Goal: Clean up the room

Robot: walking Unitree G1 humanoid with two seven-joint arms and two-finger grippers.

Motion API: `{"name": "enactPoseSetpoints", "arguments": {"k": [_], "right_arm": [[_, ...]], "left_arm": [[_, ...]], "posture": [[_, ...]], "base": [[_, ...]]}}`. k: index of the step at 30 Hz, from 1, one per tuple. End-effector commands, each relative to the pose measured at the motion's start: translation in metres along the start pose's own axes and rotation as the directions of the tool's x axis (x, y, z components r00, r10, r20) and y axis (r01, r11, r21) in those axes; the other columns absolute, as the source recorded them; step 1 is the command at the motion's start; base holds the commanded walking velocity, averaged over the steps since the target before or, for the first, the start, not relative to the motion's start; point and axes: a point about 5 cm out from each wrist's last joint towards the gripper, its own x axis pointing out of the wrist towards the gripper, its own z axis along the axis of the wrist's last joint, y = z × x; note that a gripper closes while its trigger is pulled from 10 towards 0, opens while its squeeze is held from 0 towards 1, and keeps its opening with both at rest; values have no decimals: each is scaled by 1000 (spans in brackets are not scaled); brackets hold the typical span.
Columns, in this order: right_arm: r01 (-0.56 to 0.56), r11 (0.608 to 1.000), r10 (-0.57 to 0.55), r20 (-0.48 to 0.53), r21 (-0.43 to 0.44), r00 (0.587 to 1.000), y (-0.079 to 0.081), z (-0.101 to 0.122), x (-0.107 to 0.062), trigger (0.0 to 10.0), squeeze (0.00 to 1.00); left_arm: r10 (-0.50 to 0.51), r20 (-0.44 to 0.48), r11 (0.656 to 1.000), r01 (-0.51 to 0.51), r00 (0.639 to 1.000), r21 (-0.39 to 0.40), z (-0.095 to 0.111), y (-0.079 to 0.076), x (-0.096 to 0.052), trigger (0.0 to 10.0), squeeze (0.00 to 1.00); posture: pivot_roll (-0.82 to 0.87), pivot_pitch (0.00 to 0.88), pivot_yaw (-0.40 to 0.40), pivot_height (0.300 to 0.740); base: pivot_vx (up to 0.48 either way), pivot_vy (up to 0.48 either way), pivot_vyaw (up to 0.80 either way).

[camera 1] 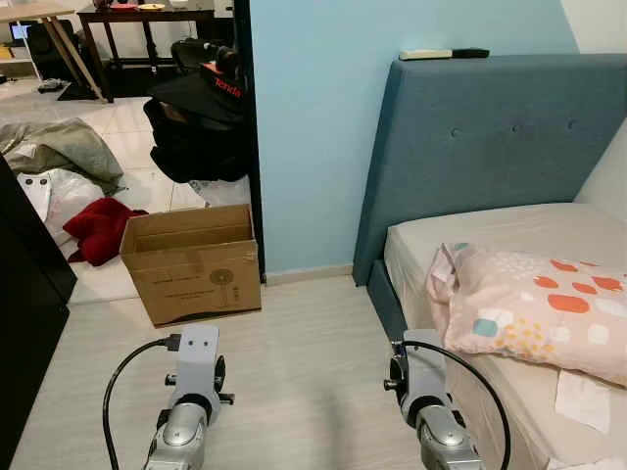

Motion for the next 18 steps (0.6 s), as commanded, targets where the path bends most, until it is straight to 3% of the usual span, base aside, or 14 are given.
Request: {"name": "enactPoseSetpoints", "arguments": {"k": [1, 18], "right_arm": [[7, 1000, -7, -17, 22, 1000, 1, -4, -2, 10000, 0], [-18, 1000, 18, -4, -8, 1000, -1, 6, 6, 10000, 0]], "left_arm": [[11, -27, 1000, -11, 1000, 6, -5, 3, -2, 10000, 0], [35, -9, 999, -35, 999, -16, 0, -2, 4, 10000, 0]], "posture": [[-6, 108, -26, 740], [-7, 71, -57, 740]], "base": [[0, 0, 0], [0, 0, 0]]}}
